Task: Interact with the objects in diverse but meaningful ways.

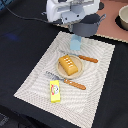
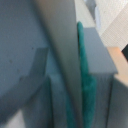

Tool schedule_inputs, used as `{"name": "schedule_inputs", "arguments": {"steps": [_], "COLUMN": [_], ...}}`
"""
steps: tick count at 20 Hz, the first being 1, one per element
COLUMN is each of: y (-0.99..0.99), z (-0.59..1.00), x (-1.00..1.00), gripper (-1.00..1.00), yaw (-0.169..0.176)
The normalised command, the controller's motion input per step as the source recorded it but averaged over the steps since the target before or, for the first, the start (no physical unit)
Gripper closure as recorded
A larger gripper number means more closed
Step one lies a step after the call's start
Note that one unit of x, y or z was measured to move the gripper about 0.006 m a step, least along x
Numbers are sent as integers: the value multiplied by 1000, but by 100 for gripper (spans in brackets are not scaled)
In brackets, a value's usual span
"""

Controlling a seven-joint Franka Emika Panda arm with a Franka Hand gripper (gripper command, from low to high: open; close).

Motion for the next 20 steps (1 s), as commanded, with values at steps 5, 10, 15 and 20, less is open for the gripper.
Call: {"name": "schedule_inputs", "arguments": {"steps": [5,10,15,20], "y": [-492,-530,-563,-566], "z": [234,111,-26,-175], "x": [-263,-335,-446,-491], "gripper": [100,100,100,100], "yaw": [-2,0,0,0]}}
